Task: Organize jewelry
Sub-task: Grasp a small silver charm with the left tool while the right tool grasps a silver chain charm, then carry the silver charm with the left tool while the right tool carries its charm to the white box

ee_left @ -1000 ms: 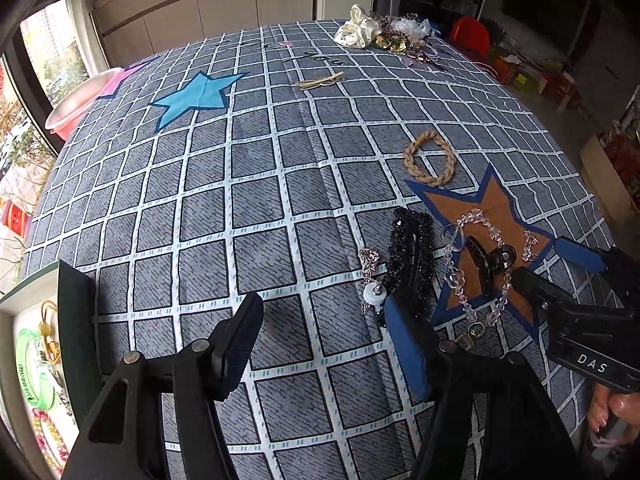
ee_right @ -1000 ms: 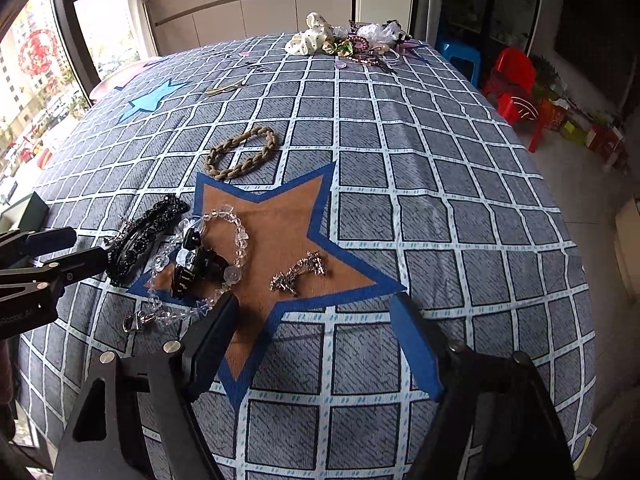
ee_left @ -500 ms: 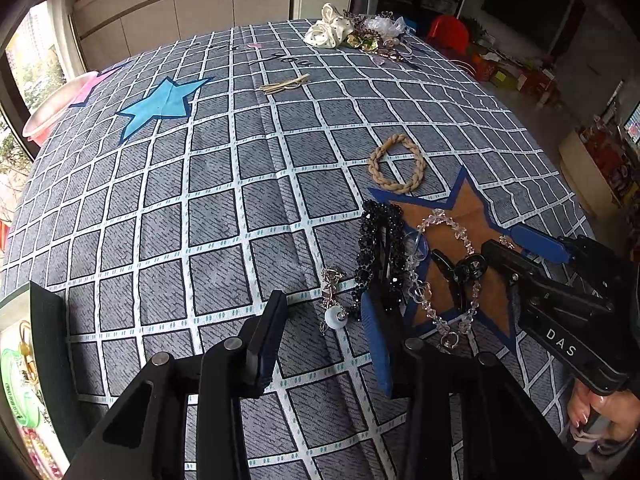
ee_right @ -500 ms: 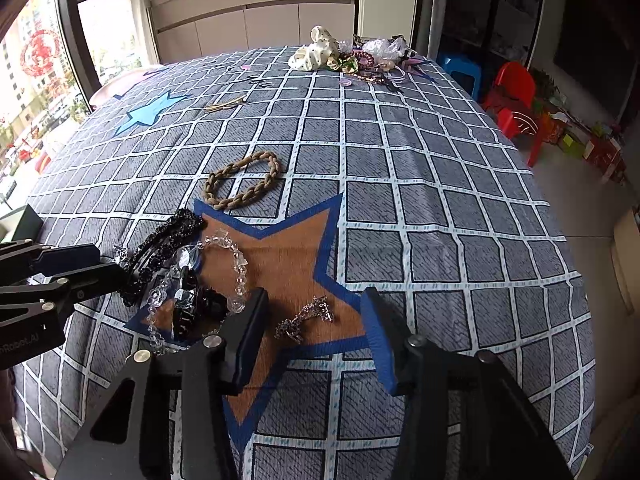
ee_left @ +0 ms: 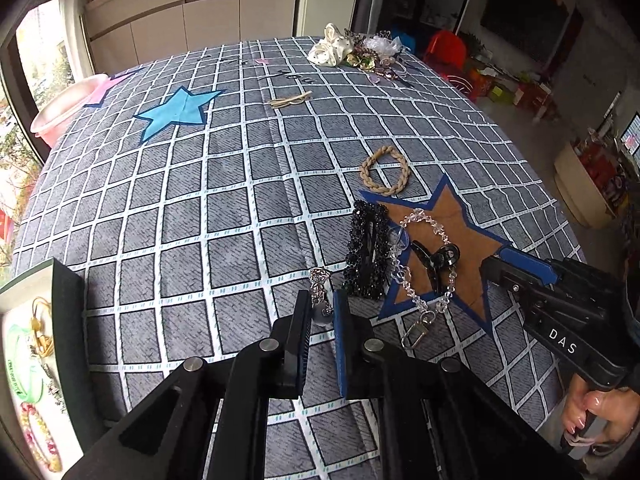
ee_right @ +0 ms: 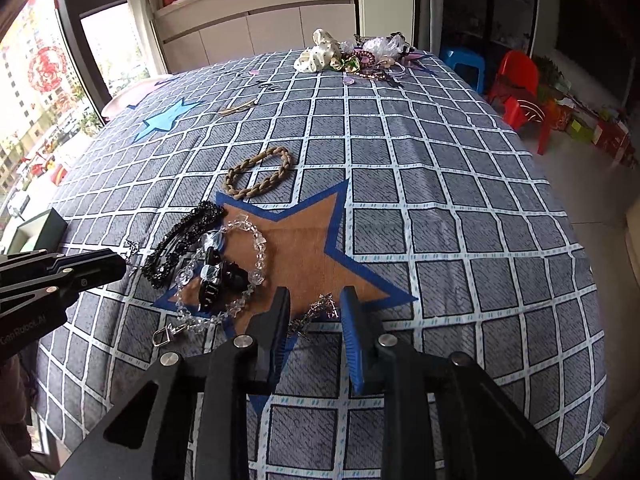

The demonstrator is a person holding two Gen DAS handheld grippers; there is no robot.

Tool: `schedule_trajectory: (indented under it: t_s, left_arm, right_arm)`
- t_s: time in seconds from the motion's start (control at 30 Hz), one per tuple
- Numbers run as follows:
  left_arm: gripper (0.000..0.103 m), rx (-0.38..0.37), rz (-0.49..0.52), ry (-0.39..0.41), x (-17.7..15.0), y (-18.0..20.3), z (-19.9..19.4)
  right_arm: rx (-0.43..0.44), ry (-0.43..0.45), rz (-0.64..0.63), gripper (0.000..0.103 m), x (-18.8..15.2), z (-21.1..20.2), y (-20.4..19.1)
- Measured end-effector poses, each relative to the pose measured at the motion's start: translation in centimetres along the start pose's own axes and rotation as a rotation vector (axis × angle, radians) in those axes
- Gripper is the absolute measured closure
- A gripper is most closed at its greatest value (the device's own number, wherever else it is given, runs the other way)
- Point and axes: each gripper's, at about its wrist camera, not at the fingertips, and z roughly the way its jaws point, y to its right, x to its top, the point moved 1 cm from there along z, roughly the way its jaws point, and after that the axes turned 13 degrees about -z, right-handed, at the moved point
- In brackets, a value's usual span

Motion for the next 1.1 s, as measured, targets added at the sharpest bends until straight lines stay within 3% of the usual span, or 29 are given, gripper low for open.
schedule_trajectory:
  t_s: [0.57,1.1]
  left_arm:
    - [0.085,0.040,-0.105,0.106,-4.5,-4.4,-7.0]
    - [0.085,0.076,-0.236,0.213,-7.8,-11.6,-12.6]
  right_arm:
    - [0.098,0.000,0.057,0.075,-2.5,-3.6,-2.2]
    - [0.171,0.039,-0.033,0.075,0.0,-6.1,-8.6]
